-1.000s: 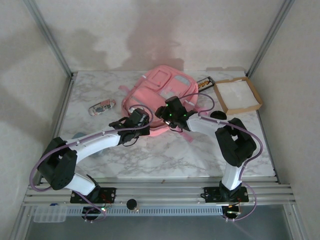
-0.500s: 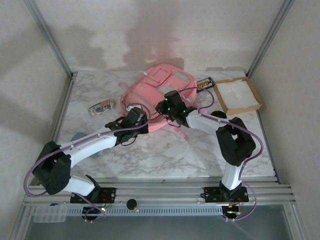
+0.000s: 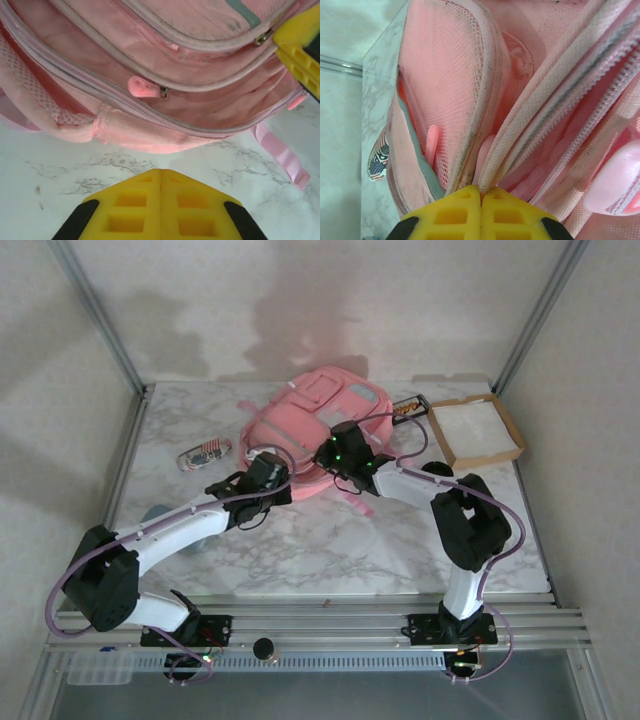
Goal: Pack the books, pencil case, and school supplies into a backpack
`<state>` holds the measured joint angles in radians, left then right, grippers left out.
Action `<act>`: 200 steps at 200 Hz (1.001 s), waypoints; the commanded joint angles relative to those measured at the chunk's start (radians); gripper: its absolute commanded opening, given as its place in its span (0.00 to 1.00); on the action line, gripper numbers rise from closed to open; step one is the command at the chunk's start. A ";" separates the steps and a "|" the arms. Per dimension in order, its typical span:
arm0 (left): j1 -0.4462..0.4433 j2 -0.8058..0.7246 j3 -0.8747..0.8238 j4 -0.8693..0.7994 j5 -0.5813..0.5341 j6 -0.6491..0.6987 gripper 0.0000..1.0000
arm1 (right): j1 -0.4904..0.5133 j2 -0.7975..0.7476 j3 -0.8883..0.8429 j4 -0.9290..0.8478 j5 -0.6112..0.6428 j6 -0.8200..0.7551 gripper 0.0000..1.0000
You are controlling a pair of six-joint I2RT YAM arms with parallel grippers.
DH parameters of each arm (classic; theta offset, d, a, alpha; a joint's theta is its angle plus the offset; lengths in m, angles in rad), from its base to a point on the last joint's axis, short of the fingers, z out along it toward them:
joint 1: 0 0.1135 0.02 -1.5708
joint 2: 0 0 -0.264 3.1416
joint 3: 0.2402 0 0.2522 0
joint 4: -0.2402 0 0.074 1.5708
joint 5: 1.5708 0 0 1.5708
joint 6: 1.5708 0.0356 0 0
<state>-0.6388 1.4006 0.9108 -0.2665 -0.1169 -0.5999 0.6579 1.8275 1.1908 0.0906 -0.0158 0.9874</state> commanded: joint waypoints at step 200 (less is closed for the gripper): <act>0.022 0.212 0.248 0.097 0.114 0.021 0.43 | -0.214 -0.169 -0.001 0.093 -0.269 0.068 0.00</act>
<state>-0.6209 1.5887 1.1309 -0.2031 0.0368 -0.5072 0.4622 1.7107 1.1702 0.0929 -0.2924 1.0485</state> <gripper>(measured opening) 0.437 0.062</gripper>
